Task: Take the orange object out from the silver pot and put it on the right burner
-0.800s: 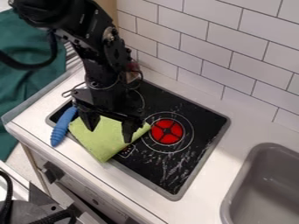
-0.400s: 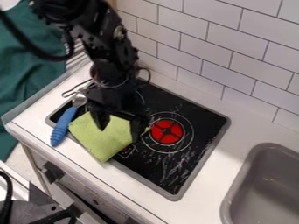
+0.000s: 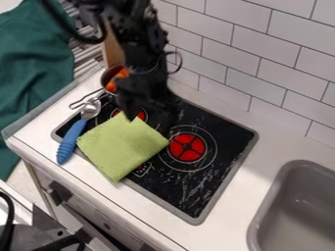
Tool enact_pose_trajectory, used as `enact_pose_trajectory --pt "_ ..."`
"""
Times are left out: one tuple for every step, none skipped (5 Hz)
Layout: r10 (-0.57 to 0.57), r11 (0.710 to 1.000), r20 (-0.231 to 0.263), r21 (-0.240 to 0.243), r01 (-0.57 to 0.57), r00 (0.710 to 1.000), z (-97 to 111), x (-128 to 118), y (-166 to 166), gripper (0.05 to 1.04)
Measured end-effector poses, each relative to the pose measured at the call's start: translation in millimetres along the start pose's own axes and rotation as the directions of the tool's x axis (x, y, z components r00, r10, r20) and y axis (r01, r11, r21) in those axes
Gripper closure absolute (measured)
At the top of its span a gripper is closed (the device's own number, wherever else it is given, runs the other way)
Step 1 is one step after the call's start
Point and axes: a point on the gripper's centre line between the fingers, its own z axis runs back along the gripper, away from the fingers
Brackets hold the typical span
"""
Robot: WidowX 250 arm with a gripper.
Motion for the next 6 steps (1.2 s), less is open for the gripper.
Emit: enact_pose_trajectory --pt "-0.012 0.999 0.031 0.043 0.011 0.999 9.4 37.0 22.3 0.084" --pt "0.034 0.998 0.086 0.056 -0.039 0.996 19.0 68.1 58.5 0.084" --pt "0.082 0.995 0.054 0.056 -0.085 0.995 9.4 79.0 92.0 0.084" --pt "0.107 0.993 0.014 0.051 -0.108 0.994 -10.3 73.9 124.9 0.084" --pt "0.076 0.996 -0.02 0.056 -0.074 0.997 -22.8 65.6 127.2 0.084" --pt "0.072 0.996 -0.061 0.057 -0.069 0.996 -33.4 58.1 127.4 0.084"
